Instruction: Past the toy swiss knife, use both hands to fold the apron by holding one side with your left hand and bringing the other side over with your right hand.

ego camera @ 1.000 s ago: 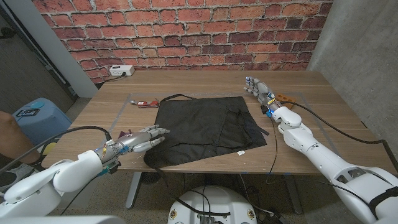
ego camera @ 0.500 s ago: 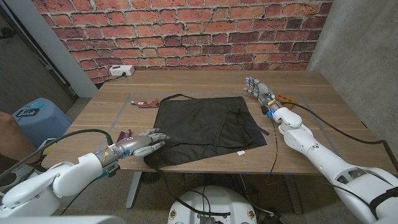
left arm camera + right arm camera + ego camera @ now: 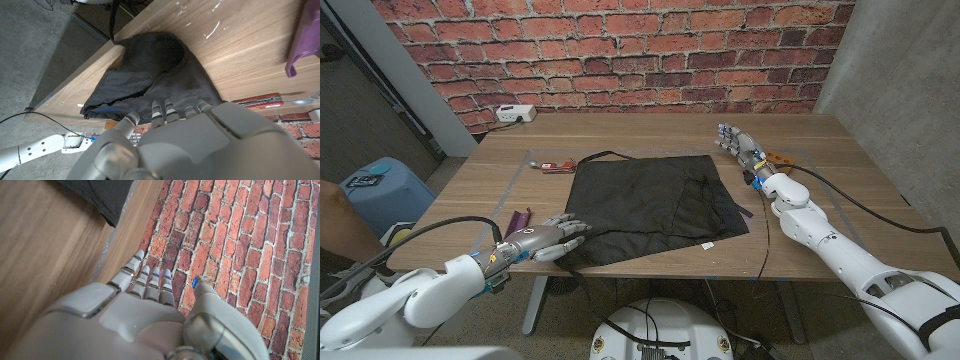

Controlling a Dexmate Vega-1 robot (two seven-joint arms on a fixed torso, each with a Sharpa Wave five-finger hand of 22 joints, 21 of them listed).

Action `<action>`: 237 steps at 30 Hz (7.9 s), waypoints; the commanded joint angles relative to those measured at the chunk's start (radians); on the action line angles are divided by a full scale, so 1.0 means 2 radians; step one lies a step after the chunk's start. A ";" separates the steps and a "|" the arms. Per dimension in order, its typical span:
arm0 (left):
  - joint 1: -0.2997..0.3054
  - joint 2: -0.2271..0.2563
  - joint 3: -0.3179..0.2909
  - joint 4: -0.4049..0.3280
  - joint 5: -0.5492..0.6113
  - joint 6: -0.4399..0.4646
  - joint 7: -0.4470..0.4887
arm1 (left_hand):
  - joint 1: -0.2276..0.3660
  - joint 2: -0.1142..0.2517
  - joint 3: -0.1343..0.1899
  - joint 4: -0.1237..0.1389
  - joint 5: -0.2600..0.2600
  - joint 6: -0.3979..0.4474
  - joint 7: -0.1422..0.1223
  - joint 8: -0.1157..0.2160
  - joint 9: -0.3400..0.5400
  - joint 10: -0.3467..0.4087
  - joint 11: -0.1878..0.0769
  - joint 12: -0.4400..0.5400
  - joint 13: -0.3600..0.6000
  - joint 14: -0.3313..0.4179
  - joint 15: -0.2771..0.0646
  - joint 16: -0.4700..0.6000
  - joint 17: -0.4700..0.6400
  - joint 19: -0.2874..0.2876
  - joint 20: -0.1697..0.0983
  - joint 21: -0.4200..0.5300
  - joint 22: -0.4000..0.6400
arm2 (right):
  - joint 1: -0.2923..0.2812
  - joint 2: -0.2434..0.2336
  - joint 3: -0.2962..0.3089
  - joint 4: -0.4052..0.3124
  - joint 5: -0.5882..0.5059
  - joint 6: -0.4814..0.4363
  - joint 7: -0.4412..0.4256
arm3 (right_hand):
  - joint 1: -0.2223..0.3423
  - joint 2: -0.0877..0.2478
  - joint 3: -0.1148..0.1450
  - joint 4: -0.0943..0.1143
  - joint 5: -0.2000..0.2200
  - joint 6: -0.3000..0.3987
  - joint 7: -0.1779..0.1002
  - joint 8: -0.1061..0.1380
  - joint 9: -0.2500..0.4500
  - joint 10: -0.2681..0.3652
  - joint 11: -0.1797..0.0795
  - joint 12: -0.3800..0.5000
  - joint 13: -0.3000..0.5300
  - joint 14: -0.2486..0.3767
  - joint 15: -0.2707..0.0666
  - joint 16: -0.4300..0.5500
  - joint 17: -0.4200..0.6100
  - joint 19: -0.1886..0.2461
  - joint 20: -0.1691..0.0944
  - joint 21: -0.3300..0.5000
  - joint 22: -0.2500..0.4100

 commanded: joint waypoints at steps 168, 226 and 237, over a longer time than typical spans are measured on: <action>-0.025 0.053 0.043 0.005 -0.022 0.039 -0.043 | -0.030 -0.029 0.024 -0.001 0.005 -0.023 0.000 0.000 0.003 -0.012 0.000 -0.002 0.001 -0.017 0.003 -0.005 0.000 -0.104 -0.005 0.006 0.001 | 0.172 -0.107 -0.244 -0.180 -0.511 -0.389 0.067 | 0.182 -0.081 -0.005 -0.060 0.006 0.166 0.026 0.015 0.009 0.185 -0.006 0.104 0.066 0.144 -0.016 0.037 0.010 0.067 0.027 0.003 0.004; -0.036 0.083 0.075 0.005 -0.047 0.069 -0.022 | -0.029 -0.029 0.032 -0.002 0.005 -0.014 -0.001 0.003 0.003 -0.014 0.000 -0.002 0.001 -0.014 0.003 -0.005 0.000 -0.097 -0.004 0.007 0.000 | 0.122 -0.089 -0.234 -0.210 -0.546 -0.432 -0.054 | 0.378 -0.082 -0.015 -0.065 0.015 0.417 -0.046 0.096 0.034 0.416 -0.108 0.276 0.141 0.364 -0.102 0.150 0.117 0.164 -0.036 0.026 0.009; -0.036 0.087 0.080 0.002 -0.048 0.072 -0.019 | -0.028 -0.029 0.034 -0.002 0.005 -0.013 -0.002 0.003 0.003 -0.014 -0.002 -0.002 0.001 -0.014 0.003 -0.005 0.000 -0.096 -0.004 0.007 0.000 | 0.105 -0.104 -0.222 -0.257 -0.545 -0.453 -0.050 | 0.388 -0.081 -0.016 -0.062 0.017 0.419 -0.043 0.097 0.032 0.421 -0.109 0.280 0.146 0.374 -0.101 0.151 0.123 0.163 -0.037 0.025 0.010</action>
